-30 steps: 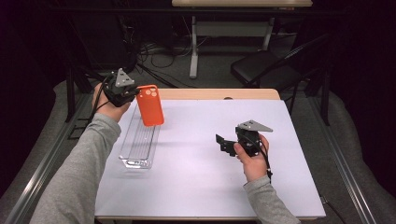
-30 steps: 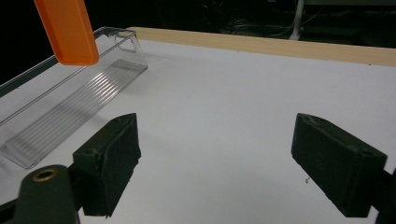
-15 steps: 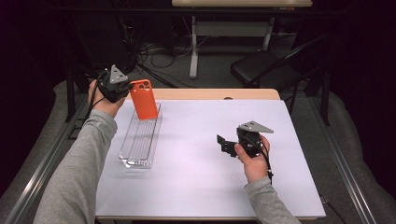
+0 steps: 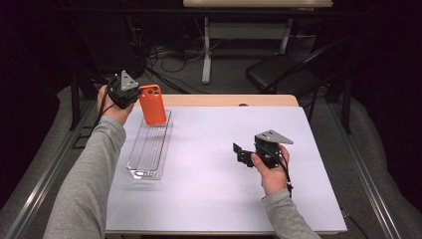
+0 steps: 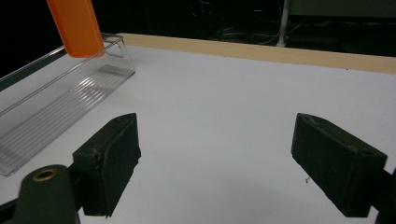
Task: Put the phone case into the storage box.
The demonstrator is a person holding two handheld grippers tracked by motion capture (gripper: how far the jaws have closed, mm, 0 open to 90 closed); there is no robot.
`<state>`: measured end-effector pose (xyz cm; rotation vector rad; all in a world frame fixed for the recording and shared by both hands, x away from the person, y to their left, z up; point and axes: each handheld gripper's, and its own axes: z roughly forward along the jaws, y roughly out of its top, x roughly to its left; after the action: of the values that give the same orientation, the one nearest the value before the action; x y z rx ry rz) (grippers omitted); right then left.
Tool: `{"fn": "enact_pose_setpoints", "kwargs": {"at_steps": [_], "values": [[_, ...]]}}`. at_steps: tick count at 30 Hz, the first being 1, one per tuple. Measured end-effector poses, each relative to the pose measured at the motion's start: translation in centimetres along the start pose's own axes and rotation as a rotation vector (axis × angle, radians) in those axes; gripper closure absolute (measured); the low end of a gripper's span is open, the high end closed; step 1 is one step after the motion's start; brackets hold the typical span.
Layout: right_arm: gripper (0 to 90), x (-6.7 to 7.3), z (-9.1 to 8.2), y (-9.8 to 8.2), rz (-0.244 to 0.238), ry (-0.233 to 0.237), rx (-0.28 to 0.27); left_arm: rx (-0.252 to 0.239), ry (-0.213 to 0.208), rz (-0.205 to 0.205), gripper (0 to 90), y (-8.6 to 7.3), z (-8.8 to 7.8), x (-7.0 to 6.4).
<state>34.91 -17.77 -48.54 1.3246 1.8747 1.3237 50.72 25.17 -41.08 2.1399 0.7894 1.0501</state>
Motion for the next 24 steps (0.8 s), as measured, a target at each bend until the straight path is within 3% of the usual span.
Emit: {"fn": "enact_pose_setpoints", "kwargs": {"at_steps": [14,24], "values": [[14.9,-0.1,0.2,-0.3,-0.001,-0.013,-0.006,0.014,0.015,0.082,80.8,-0.1,2.0,-1.2],[14.9,-0.2,0.2,-0.3,0.005,-0.011,-0.007,-0.001,0.028,0.084,80.8,-0.9,2.9,-1.8]]}}
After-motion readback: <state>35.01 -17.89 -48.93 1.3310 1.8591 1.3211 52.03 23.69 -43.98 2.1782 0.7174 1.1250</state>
